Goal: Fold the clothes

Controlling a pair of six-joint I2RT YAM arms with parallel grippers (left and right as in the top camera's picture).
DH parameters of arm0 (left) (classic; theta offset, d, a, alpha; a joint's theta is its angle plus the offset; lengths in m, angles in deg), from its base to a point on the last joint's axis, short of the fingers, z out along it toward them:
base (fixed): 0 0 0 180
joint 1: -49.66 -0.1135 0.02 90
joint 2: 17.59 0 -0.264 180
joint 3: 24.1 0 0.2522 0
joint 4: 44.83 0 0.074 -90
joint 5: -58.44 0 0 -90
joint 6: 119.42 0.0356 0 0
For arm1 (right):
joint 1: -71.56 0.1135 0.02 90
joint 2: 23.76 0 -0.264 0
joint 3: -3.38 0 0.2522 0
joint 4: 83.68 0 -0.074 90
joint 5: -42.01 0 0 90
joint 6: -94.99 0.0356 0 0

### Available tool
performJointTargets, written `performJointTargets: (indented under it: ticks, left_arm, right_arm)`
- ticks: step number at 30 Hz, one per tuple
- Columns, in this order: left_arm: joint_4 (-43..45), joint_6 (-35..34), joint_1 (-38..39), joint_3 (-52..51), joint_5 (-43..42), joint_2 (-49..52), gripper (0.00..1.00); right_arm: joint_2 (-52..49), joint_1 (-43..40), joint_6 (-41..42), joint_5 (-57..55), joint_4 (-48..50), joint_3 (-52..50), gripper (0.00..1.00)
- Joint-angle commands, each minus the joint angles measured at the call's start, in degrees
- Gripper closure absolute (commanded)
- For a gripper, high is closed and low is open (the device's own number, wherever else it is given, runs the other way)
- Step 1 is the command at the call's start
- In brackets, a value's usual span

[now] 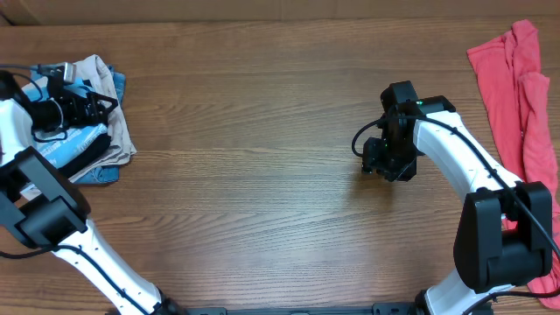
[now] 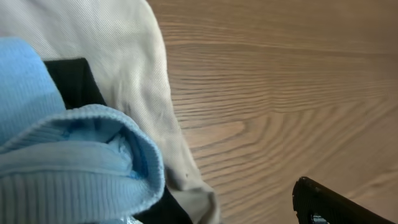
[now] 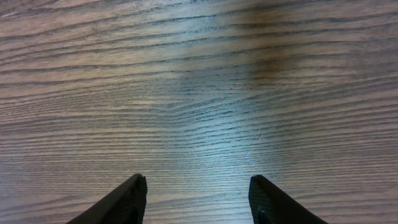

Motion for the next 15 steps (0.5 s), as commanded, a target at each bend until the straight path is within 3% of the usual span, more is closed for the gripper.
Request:
performJointTargets:
  ticks: [1, 10, 15]
  left_arm:
    - [1.49, -4.31, -1.44, -4.09, 17.29, 6.64, 0.00]
    - [-5.49, -1.73, -1.40, 3.32, 5.97, 2.75, 0.00]
    - [-11.80, -1.05, -1.38, 11.37, -5.42, -3.30, 0.00]
  right_arm:
    - [0.00, -0.17, -0.13, -0.37, 0.17, -0.13, 0.43]
    - [0.00, -0.17, -0.13, -0.37, 0.20, -0.13, 0.43]
    - [0.00, -0.17, -0.15, -0.37, 0.22, -0.13, 0.43]
